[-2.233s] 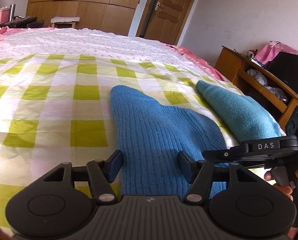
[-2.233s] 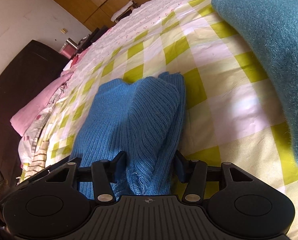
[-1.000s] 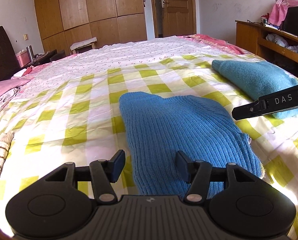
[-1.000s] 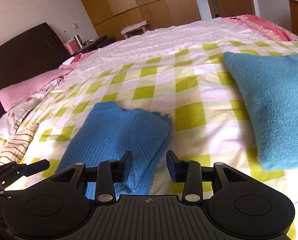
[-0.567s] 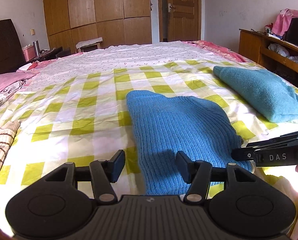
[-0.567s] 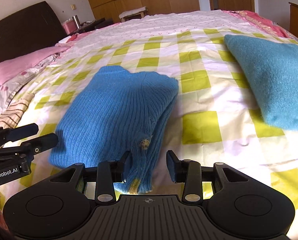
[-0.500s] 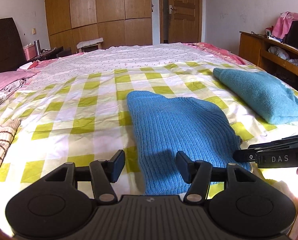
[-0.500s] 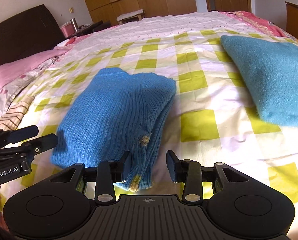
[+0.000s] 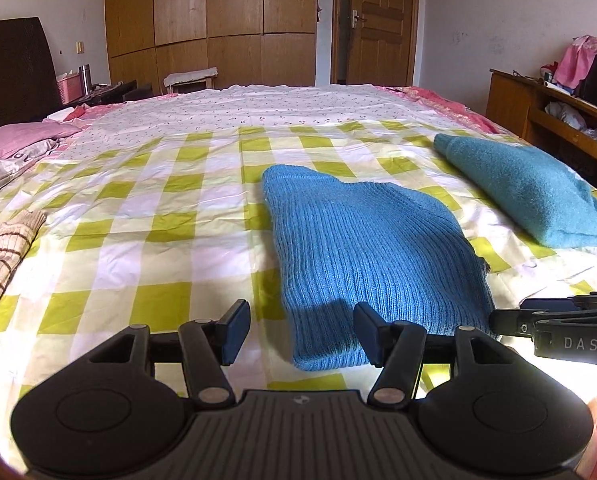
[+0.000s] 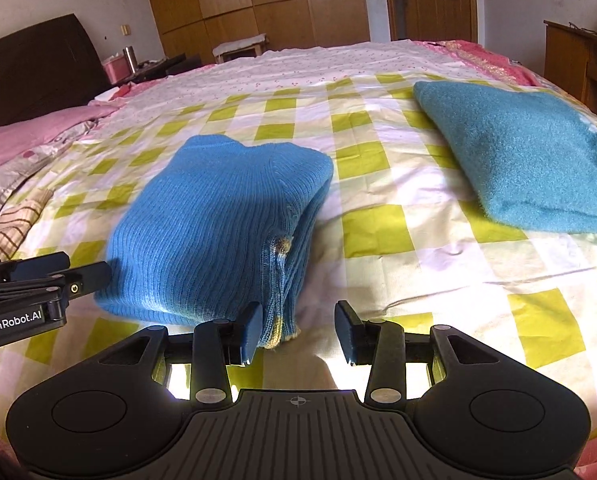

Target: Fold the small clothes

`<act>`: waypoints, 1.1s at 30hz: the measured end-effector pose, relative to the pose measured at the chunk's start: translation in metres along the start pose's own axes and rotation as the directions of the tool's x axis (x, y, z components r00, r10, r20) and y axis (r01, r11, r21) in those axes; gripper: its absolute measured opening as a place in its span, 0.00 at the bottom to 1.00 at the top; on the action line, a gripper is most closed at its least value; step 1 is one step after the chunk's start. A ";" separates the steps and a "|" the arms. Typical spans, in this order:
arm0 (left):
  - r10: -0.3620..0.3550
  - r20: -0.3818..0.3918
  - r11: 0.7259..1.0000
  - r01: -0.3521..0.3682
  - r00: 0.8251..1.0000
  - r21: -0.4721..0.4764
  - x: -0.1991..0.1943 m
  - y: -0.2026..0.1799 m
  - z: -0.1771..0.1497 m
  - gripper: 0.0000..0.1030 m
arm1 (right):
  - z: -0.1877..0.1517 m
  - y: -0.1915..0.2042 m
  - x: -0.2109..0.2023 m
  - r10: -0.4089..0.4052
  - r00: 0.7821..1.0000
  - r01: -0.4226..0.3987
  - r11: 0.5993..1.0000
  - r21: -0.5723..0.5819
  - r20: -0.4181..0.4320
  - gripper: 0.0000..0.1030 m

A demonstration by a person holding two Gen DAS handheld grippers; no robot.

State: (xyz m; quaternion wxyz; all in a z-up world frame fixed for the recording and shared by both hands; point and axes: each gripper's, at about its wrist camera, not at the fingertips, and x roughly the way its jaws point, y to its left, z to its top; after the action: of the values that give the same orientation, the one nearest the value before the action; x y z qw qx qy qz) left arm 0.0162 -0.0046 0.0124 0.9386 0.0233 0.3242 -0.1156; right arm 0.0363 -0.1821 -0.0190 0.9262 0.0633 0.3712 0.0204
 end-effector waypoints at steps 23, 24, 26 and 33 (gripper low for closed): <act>0.039 -0.021 0.999 -0.039 0.999 -0.025 -0.002 -0.005 -0.015 0.94 | -0.024 0.022 -0.020 0.007 1.000 -0.006 1.000 -0.022 0.024 0.40; 0.051 -0.025 0.998 -0.052 0.998 -0.020 -0.002 -0.006 -0.016 0.98 | -0.024 0.023 -0.020 0.006 1.000 -0.005 1.000 -0.022 0.026 0.41; 0.079 -0.029 0.997 -0.079 0.996 0.001 -0.002 -0.009 -0.019 1.00 | -0.024 0.023 -0.019 0.006 1.000 -0.005 1.000 -0.021 0.023 0.41; 0.112 -0.064 0.992 -0.109 0.992 0.056 0.001 -0.021 -0.023 1.00 | -0.026 0.027 -0.018 0.007 1.000 -0.006 0.999 -0.032 0.019 0.41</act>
State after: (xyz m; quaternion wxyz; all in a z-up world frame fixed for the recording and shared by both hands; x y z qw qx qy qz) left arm -0.0015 -0.0221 -0.0057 0.9312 0.0696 0.3507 -0.0709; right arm 0.0052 -0.1543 -0.0217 0.9305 0.0498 0.3618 0.0289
